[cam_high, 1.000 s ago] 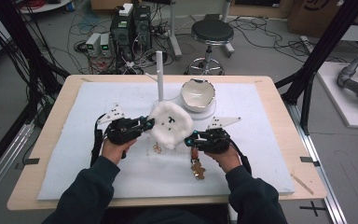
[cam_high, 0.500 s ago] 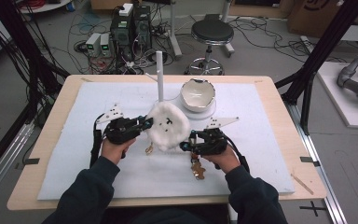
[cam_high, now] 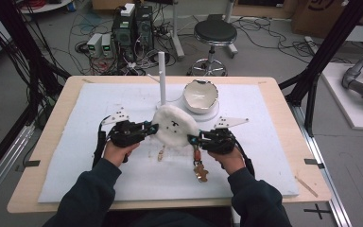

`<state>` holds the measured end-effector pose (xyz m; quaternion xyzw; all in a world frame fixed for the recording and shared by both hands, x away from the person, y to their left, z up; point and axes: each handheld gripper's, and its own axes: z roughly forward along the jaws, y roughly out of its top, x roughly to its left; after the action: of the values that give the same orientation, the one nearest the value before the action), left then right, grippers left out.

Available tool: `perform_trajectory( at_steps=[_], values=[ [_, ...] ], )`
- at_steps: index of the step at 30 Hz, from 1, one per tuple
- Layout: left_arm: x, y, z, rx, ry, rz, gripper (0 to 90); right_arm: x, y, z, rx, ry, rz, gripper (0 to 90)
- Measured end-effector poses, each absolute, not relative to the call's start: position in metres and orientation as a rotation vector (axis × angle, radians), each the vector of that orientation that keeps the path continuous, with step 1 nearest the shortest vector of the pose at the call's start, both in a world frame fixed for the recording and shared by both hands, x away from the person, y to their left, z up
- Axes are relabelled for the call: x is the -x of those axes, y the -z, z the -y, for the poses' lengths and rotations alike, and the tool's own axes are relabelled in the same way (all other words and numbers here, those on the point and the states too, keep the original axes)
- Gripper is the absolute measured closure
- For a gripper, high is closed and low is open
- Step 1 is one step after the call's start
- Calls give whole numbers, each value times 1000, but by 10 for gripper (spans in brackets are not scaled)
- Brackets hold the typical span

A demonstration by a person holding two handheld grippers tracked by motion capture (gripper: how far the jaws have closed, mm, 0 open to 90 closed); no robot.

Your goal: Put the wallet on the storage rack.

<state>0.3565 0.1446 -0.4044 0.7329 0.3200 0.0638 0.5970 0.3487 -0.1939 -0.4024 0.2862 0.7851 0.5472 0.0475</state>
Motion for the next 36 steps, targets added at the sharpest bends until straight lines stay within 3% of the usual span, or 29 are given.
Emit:
perform_trajectory(
  at_steps=[4, 8, 11, 15, 20, 22, 25, 27, 30, 31, 33, 36],
  values=[
    [-357, 409, -135, -1837, -115, -735, 689, -348, 395, 205, -880, -1624, -2303, 773],
    [-357, 399, -142, -1774, -198, -738, 504, -347, 394, 206, -858, -1619, -2331, 780],
    [-357, 388, -153, -1726, -266, -718, 420, -348, 396, 202, -845, -1605, -2389, 781],
    [-355, 379, -159, -1669, -288, -651, 409, -348, 398, 195, -784, -1590, -2481, 781],
    [-353, 382, -148, -1725, -240, -586, 407, -345, 397, 186, -678, -1594, -2540, 781],
    [-354, 384, -145, -1754, -221, -580, 432, -344, 397, 186, -672, -1604, -2540, 781],
    [-353, 391, -136, -1875, -182, -568, 659, -345, 395, 189, -700, -1615, -2508, 780],
    [-353, 393, -136, -1866, -160, -559, 729, -346, 395, 193, -738, -1622, -2485, 774],
    [-353, 392, -137, -1833, -157, -556, 761, -347, 395, 195, -779, -1639, -2449, 735],
    [-353, 391, -139, -1800, -157, -563, 766, -348, 396, 196, -819, -1655, -2399, 614],
    [-353, 390, -142, -1758, -149, -564, 771, -350, 398, 198, -863, -1646, -2378, 523],
    [-354, 389, -145, -1715, -135, -564, 771, -352, 401, 199, -894, -1652, -2369, 498]
  ],
)
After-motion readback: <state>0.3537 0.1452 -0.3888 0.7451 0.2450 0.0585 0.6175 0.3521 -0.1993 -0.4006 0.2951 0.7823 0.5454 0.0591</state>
